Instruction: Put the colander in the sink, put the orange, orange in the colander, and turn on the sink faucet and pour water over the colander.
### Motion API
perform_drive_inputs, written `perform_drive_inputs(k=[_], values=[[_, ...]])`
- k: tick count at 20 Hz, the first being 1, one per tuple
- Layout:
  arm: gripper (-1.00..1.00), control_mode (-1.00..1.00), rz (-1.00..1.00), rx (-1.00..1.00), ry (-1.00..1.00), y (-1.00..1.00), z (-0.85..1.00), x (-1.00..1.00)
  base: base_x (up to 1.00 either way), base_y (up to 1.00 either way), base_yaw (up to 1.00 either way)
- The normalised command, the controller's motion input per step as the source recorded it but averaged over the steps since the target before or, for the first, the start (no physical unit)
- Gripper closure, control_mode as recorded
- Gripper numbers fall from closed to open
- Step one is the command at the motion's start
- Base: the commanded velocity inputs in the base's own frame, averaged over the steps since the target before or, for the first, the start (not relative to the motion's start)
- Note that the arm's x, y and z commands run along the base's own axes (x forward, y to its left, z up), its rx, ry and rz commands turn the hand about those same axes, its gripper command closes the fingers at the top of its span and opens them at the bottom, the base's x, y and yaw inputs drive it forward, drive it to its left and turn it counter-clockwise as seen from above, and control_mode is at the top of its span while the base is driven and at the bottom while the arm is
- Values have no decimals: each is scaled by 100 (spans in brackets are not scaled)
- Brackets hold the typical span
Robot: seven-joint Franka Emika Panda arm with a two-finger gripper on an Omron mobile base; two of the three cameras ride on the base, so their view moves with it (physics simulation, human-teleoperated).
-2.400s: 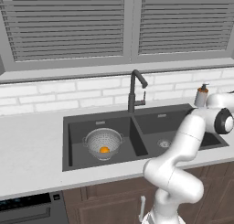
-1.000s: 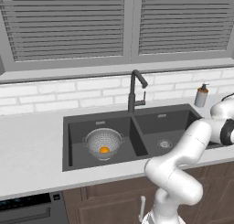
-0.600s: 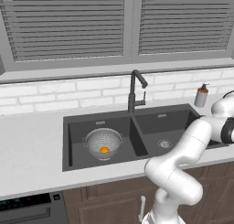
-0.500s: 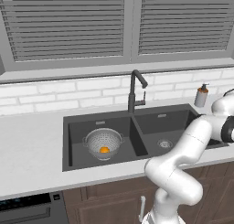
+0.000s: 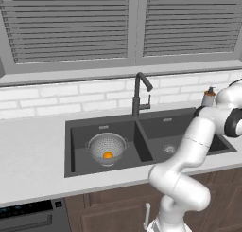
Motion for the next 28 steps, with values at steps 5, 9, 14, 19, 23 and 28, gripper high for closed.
perform_drive_inputs(k=[5,9,14,19,23,28], values=[[100,-100,25,-17,-2,100,21,-31,0,0,0],[100,-100,26,-18,-10,100,16,-38,0,0,0],[100,-100,27,-15,-10,99,22,-34,0,0,0],[100,-100,25,0,0,72,47,-29,0,0,0],[100,-100,27,0,0,74,45,-36,0,0,0],[100,-100,22,0,-1,83,47,-28,0,0,0]])
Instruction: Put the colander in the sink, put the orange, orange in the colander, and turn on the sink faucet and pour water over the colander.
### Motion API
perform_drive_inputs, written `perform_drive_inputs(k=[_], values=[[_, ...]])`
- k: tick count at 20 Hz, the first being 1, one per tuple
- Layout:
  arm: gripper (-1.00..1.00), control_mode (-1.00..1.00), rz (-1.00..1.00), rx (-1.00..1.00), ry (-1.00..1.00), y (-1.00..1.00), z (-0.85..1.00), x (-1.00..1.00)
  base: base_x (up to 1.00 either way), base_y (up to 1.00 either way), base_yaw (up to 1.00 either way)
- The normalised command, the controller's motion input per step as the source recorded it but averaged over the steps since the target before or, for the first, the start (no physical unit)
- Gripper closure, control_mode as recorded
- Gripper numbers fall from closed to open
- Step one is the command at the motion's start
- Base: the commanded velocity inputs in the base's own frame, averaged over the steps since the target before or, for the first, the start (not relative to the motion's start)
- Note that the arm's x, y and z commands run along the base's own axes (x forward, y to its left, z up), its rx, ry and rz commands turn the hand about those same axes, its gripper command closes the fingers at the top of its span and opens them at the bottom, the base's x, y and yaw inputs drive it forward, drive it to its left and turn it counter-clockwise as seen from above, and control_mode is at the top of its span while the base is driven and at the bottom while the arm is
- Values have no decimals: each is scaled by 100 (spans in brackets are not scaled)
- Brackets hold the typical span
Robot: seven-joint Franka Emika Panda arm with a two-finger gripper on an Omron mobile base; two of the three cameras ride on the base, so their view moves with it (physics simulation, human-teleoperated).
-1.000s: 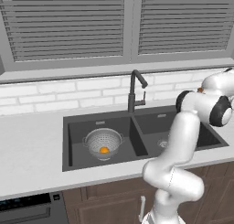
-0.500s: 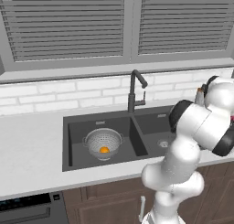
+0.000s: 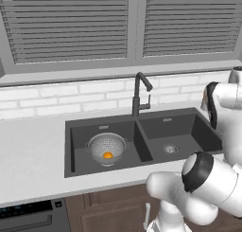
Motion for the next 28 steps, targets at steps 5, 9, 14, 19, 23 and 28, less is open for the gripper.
perform_drive_inputs(k=[5,9,14,19,23,28], values=[[100,-100,13,0,0,84,45,-4,0,0,0],[100,-100,14,0,0,90,25,-1,0,0,0],[100,-100,7,0,-8,91,7,-15,0,0,0],[100,-100,0,0,-15,98,2,-17,0,0,0],[100,-100,-2,0,-5,99,0,0,0,0,0],[100,-100,-10,3,0,92,-1,13,0,0,0]])
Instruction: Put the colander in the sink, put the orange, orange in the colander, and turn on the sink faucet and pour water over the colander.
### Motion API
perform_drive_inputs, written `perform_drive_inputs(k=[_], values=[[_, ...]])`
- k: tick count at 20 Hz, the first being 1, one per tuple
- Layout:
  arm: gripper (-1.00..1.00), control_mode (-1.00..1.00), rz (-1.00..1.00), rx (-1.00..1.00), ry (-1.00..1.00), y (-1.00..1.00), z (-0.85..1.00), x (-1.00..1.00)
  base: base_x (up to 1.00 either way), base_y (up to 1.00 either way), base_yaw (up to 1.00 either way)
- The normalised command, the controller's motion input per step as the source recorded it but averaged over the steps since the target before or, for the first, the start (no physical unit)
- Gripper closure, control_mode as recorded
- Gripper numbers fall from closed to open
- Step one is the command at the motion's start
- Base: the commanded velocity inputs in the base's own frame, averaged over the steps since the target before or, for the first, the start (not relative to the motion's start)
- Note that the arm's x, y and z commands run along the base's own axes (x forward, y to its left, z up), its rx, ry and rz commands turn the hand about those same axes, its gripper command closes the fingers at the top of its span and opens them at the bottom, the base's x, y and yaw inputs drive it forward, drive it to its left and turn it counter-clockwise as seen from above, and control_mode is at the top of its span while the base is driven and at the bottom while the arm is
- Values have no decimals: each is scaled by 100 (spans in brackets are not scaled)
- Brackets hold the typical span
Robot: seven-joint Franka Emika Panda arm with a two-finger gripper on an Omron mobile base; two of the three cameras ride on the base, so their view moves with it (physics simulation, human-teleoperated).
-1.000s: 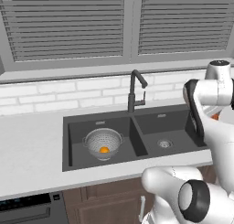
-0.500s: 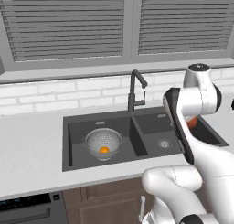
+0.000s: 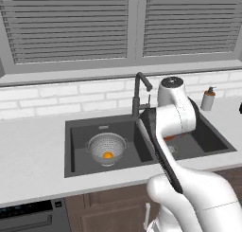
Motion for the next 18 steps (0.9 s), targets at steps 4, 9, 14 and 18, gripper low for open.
perform_drive_inputs(k=[4,9,14,18], values=[[100,-100,-13,8,0,88,-3,27,0,0,0],[100,-100,-3,14,4,62,-1,66,0,0,0],[100,-100,-7,16,9,51,-22,87,0,0,0],[100,-100,-10,17,7,34,-38,82,0,0,0]])
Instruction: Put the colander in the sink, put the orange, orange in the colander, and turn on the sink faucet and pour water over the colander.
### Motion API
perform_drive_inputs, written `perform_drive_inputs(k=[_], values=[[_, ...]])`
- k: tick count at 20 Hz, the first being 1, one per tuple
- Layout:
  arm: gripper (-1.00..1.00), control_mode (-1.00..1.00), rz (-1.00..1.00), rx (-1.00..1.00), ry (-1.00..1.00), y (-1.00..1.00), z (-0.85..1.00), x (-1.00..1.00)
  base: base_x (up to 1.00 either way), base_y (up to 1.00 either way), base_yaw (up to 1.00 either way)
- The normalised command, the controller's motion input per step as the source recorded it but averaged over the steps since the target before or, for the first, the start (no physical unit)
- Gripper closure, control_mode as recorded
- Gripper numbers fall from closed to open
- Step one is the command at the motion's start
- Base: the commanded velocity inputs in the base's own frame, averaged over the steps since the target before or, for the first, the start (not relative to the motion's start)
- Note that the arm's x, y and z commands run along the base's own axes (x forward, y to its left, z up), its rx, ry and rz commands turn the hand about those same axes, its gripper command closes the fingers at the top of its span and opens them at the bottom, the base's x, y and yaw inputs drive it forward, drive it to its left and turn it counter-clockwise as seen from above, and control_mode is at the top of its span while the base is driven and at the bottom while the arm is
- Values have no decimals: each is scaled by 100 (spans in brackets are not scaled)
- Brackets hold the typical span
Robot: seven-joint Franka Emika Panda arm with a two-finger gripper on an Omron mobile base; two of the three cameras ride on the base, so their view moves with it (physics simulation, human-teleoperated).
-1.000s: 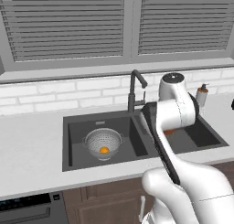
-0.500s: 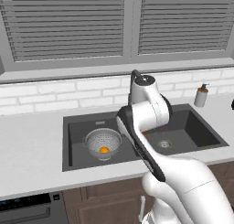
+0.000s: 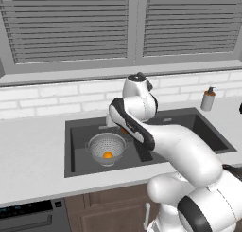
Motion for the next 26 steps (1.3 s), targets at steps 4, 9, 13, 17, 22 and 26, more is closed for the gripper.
perform_drive_inputs(k=[4,9,13,17,22,26], values=[[100,-100,-13,8,2,35,-47,70,0,0,0],[100,-100,-12,1,1,26,-46,47,0,0,0],[100,-100,-9,0,3,11,-45,28,0,0,0],[100,-100,-5,0,6,0,-51,19,0,0,0],[100,-100,-1,0,9,0,-49,24,0,0,0],[100,-100,0,0,8,5,-48,20,0,0,0]])
